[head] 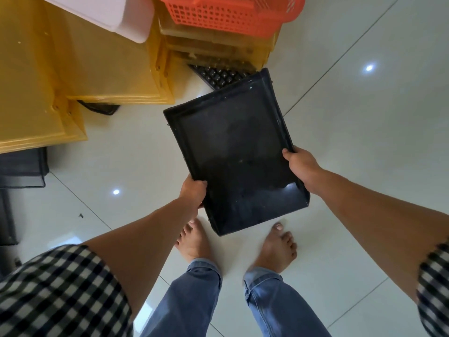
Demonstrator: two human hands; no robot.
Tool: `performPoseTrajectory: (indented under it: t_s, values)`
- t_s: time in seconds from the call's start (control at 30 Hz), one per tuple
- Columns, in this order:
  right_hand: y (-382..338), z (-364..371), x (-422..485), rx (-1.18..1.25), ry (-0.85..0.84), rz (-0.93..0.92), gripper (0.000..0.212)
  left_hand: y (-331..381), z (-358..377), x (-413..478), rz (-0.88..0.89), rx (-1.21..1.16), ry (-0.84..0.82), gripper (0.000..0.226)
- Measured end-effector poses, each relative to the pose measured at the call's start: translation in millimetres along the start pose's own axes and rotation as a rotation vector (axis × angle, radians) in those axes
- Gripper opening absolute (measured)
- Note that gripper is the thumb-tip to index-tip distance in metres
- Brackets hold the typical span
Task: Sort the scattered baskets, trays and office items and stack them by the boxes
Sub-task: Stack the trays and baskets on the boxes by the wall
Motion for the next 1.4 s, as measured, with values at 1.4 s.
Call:
performPoseTrajectory:
  t_s: [1.4]
  values:
    - [77, -347, -628, 1.25, 0.316, 0.03, 0.045, 355, -462, -547, 1.125, -0.226, -0.018, 0.048]
Point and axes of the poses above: each hand's wrist, its own x-axis towards the middle knuckle, its own z-axis out of the palm, y = z × x, the point moved 4 cm from there along x, towards the middle knuckle, and after that the axes turned 13 degrees about z, right-handed, at the moved point
